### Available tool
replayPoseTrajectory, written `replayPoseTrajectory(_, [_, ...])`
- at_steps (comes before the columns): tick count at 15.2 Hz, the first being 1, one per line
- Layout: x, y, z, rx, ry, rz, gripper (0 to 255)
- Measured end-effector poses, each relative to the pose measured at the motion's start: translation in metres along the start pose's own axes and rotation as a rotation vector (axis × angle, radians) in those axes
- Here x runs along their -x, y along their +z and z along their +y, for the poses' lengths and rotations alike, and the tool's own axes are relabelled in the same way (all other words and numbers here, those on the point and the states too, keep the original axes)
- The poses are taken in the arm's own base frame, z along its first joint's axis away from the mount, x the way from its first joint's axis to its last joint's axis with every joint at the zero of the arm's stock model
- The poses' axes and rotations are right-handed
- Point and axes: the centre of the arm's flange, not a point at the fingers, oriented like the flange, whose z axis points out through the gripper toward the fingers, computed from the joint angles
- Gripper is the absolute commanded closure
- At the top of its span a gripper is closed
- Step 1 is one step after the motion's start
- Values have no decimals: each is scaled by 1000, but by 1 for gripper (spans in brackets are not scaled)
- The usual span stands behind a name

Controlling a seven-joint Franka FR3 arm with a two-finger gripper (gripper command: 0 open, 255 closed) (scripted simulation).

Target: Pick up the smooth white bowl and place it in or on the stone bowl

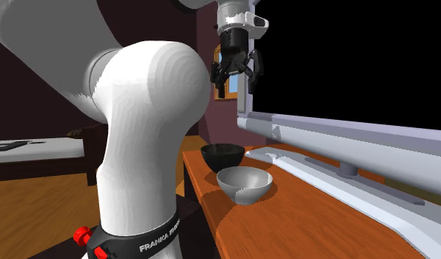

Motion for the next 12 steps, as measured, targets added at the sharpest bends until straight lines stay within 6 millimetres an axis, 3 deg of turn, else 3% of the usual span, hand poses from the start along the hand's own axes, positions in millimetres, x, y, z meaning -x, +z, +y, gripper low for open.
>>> replayPoseTrajectory(12, [-32, 140, -55, -42, 12, 12, 0])
